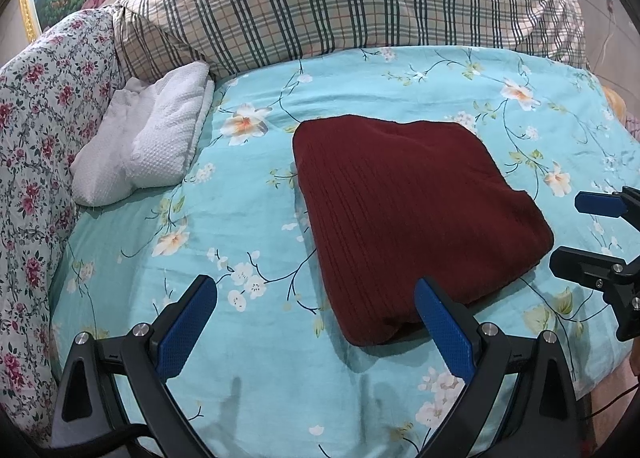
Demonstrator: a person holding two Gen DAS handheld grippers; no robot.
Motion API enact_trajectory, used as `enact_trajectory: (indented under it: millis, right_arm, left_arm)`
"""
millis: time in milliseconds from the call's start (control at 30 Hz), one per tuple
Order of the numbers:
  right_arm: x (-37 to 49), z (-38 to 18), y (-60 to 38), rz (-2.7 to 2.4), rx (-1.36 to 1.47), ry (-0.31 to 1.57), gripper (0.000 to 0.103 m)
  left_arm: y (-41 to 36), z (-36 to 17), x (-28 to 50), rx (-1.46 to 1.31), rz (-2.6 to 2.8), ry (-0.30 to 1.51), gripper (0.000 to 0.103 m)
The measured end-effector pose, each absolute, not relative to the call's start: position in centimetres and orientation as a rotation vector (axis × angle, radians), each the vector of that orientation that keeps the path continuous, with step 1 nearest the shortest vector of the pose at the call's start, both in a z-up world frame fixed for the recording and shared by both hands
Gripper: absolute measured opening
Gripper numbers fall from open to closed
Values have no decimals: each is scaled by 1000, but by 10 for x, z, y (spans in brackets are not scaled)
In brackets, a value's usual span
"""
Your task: Fold large clothes
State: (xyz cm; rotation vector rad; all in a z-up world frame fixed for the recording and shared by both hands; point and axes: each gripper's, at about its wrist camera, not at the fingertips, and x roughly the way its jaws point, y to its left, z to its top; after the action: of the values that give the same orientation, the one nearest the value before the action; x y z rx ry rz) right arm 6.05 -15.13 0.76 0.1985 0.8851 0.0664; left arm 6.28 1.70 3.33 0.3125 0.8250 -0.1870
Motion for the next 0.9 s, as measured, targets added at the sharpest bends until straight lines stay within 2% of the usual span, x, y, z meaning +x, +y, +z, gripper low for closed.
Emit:
enact_trajectory:
  millis: [900]
  right_arm:
    - [68, 6, -156, 65, 215, 884, 103]
  left_arm:
    - [5, 33, 77, 323, -182, 835, 100]
